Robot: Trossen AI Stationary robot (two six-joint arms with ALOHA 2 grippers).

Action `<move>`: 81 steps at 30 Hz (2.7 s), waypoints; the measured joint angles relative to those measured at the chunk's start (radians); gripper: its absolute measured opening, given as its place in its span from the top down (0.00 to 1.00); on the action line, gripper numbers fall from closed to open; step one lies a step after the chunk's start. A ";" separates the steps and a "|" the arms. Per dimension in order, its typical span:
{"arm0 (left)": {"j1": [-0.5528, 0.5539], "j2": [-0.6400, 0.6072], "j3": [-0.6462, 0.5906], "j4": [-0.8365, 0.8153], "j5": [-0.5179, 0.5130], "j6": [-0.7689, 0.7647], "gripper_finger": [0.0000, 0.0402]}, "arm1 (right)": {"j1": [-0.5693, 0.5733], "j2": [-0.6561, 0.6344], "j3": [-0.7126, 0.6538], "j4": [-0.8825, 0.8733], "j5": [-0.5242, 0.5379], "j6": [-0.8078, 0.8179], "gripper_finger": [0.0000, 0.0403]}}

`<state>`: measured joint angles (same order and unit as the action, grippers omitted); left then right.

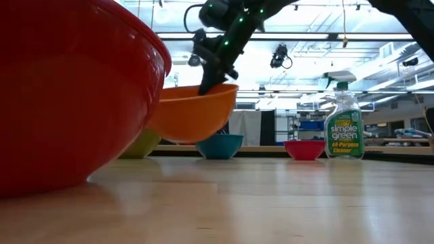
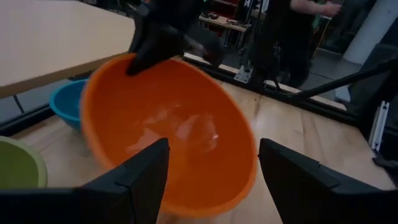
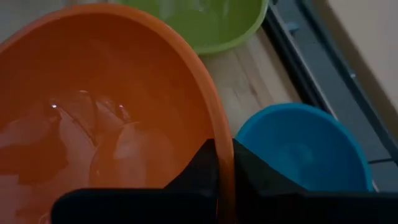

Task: Nest bowls inside each other by size order
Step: Stack the orange bowl on top of the red bowl, then stack the green bowl on top of the orange bowl

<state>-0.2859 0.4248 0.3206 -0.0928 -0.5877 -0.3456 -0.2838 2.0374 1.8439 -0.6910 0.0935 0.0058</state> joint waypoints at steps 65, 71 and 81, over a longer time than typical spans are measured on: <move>-0.235 -0.068 0.165 0.116 0.136 0.398 0.37 | 0.402 0.201 0.002 0.430 -0.147 0.318 0.59; -0.235 -0.068 0.165 0.112 0.136 0.399 0.37 | 0.403 0.199 0.084 0.193 -0.100 0.343 0.55; -0.235 -0.068 0.165 0.093 0.135 0.400 0.37 | 0.407 0.198 0.264 -0.026 0.023 0.261 0.55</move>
<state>-0.5204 0.3573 0.4858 0.0002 -0.4526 0.0544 0.1230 2.2356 2.1080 -0.7168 0.1160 0.2668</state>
